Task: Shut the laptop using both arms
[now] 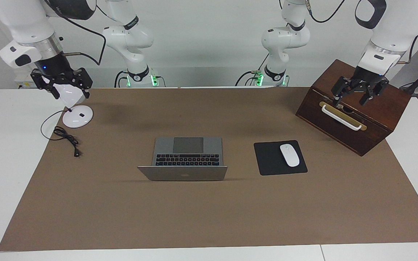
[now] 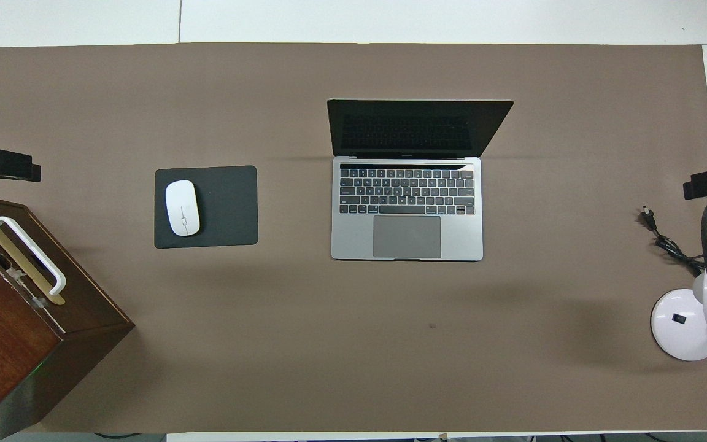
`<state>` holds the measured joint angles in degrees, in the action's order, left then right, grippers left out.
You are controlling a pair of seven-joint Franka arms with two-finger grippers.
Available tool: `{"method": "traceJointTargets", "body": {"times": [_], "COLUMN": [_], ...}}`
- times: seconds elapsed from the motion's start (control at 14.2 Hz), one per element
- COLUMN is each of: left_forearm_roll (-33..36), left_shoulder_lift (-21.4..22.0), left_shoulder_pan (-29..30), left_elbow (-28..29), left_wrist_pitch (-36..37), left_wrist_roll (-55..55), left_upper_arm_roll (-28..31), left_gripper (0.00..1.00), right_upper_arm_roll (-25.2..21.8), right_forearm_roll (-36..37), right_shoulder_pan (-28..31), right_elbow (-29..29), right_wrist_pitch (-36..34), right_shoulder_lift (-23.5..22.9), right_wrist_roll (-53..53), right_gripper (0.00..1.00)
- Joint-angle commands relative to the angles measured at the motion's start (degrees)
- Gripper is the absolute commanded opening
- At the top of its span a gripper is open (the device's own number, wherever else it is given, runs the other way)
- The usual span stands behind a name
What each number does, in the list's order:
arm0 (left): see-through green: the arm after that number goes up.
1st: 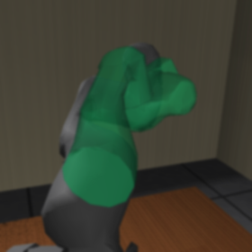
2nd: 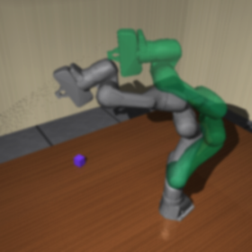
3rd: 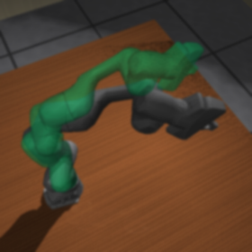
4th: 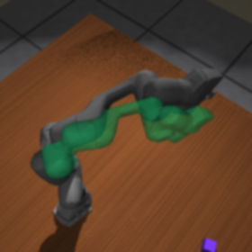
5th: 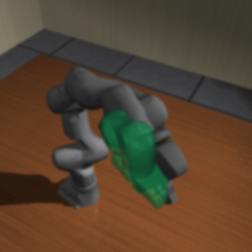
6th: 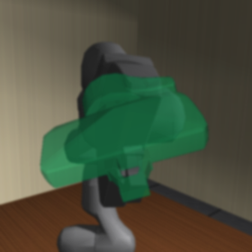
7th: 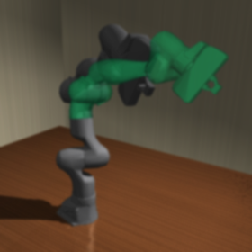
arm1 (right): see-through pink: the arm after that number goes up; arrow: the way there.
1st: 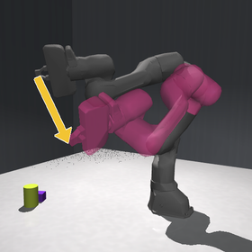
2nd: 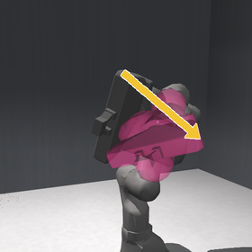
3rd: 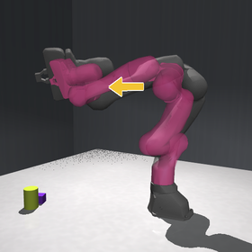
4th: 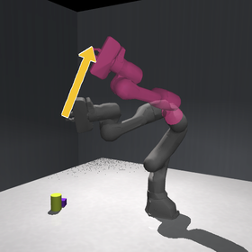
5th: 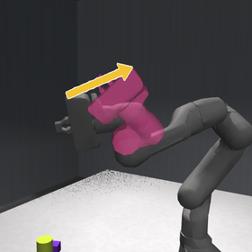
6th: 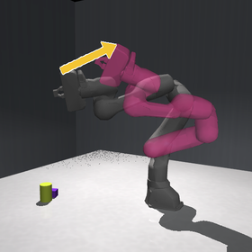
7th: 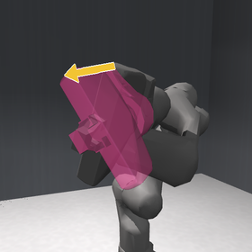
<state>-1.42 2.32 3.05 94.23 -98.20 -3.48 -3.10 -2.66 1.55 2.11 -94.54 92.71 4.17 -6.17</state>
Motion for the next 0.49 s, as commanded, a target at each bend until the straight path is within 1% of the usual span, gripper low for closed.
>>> {"method": "traceJointTargets", "body": {"times": [0.0,0.42], "left_forearm_roll": [0.9,0.9], "left_shoulder_lift": [1.28,1.37], "left_shoulder_pan": [-1.02,-0.85], "left_elbow": [1.49,1.49], "left_wrist_pitch": [-0.32,-0.32], "left_wrist_roll": [-0.03,0.05], "left_upper_arm_roll": [0.72,0.72], "left_gripper": [1.0,1.0], "right_upper_arm_roll": [0.37,0.37], "right_forearm_roll": [-0.67,-0.85], "right_shoulder_pan": [0.96,1.93], "right_elbow": [-1.0,-1.0], "right_wrist_pitch": [0.36,0.28], "right_shoulder_lift": [0.66,0.66], "right_wrist_roll": [-1.92,-1.56], "right_gripper": [1.0,1.0]}}
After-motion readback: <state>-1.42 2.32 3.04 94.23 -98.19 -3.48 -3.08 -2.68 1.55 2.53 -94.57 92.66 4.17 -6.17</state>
